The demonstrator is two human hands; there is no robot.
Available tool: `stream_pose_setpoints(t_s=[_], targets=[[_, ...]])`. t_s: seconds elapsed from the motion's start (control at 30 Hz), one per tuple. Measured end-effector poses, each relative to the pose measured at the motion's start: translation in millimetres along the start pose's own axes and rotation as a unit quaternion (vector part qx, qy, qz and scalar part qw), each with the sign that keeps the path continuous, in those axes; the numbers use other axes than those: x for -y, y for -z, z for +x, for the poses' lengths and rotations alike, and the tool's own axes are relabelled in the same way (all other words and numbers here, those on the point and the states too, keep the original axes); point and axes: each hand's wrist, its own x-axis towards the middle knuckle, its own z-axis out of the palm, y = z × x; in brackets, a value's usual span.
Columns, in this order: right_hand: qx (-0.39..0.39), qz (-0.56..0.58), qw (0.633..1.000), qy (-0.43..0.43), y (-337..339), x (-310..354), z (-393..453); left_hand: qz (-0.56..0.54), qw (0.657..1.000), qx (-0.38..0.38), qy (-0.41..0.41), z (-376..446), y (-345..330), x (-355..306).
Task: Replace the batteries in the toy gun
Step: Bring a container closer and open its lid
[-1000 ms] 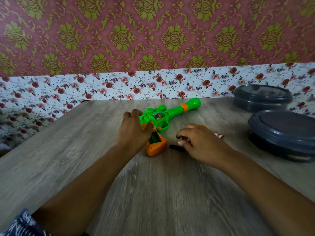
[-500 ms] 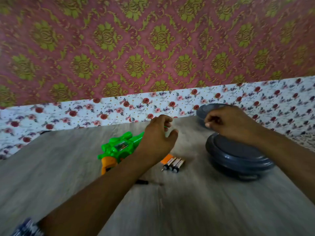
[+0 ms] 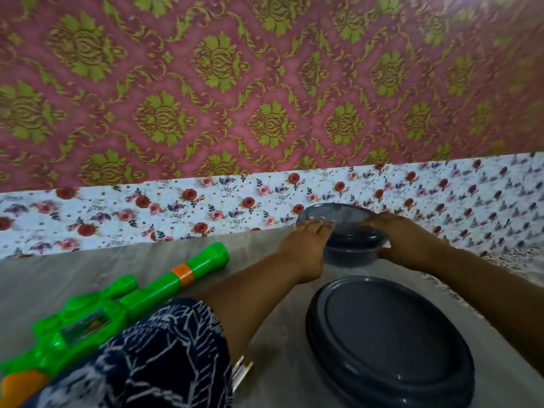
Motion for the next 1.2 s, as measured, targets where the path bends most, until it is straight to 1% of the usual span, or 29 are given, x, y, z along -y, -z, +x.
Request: stream_pose_setpoints(t_s=[0.1,0.2,0.3,0.4,0.5,0.57,0.67,0.73,0.83,0.93,1.03,1.2], targets=[[-0.009,-0.042,0.999,0.010,-17,-5,9,0.074,0.997,0.023,-0.017,16,-5,-2],[-0.031,-0.077,0.996,0.022,-21,-3,12,0.115,0.993,0.003,-0.016,20,-8,-3],[-0.037,-0.094,0.994,0.048,-17,-1,8,0.103,0.994,-0.024,-0.014,14,-8,0],[-0.076,-0.099,0.988,0.090,-5,3,-2,0.067,0.996,-0.050,-0.022,-4,0,2],[-0.122,-0.090,0.980,0.132,16,14,-17,0.072,0.992,-0.098,-0.045,-33,20,1],[-0.155,-0.075,0.973,0.153,32,32,-31,0.079,0.984,-0.149,-0.057,-62,38,-1],[-0.193,-0.049,0.960,0.195,52,72,-53,0.053,0.971,-0.226,-0.058,-109,58,-1],[-0.201,-0.046,0.952,0.227,61,101,-70,0.007,0.964,-0.264,-0.034,-145,69,-4],[-0.196,-0.033,0.943,0.269,70,143,-93,-0.094,0.951,-0.292,0.028,-200,83,-11],[-0.199,0.010,0.935,0.293,73,185,-116,-0.154,0.930,-0.321,0.090,-255,93,-15],[-0.198,0.014,0.919,0.341,70,231,-137,-0.185,0.909,-0.339,0.154,-308,102,-5],[-0.191,0.022,0.894,0.404,64,299,-158,-0.201,0.892,-0.364,0.176,-387,110,19]])
